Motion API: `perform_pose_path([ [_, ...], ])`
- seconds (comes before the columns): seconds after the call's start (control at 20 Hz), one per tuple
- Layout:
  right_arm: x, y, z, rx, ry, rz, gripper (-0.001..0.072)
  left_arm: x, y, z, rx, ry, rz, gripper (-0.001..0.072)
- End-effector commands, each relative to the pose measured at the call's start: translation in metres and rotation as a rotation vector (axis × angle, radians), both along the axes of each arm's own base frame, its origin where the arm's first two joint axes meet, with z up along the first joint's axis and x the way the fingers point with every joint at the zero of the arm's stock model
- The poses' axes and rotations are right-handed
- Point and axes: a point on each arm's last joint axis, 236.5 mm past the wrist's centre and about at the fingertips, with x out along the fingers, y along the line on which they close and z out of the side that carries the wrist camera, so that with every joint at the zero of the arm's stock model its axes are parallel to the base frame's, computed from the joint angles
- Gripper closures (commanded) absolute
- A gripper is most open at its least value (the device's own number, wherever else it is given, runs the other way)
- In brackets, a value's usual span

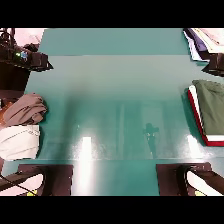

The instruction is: Fold the shirts.

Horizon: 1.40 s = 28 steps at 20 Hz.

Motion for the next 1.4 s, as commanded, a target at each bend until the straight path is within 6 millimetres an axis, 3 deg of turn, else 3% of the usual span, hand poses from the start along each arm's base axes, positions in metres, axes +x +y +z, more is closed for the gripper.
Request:
perform_pose_path([
  [0.0, 0.001, 0.002, 0.001, 0.001, -0.008, 0.003, 0.0686, 0.000, 0.000, 0.000, 0.000, -0.001, 0.001, 0.0684],
  [0.75, 0.001, 0.001, 0.001, 0.000, -0.006, 0.003, 0.0686, -0.001, -0.005, 0.004, -0.043, 0.008, 0.017, 0.0685],
  [0.85, 0.002, 0.001, 0.001, 0.000, -0.009, 0.003, 0.0686, -0.027, 0.012, -0.013, 0.034, 0.128, 0.048, 0.0686],
  [1.0, 0.001, 0.001, 0.001, -0.001, -0.009, 0.004, 0.0686, -0.045, 0.065, -0.024, 0.234, 0.096, 0.153, 0.0685],
  [1.15, 0.003, 0.001, 0.002, 0.000, -0.017, 0.002, 0.0685, -0.075, 0.122, -0.065, 0.437, 0.148, 0.284, 0.0683],
  [1.2, 0.003, 0.001, 0.003, 0.000, -0.019, 0.002, 0.0686, -0.086, 0.140, -0.086, 0.519, 0.188, 0.302, 0.0651],
  [1.3, 0.003, 0.001, 0.003, 0.000, -0.019, 0.002, 0.0686, -0.099, 0.165, -0.126, 0.628, 0.248, 0.335, 0.0093],
  [1.35, 0.003, 0.001, 0.003, 0.000, -0.019, 0.002, 0.0686, -0.099, 0.173, -0.142, 0.662, 0.245, 0.347, 0.0100],
])
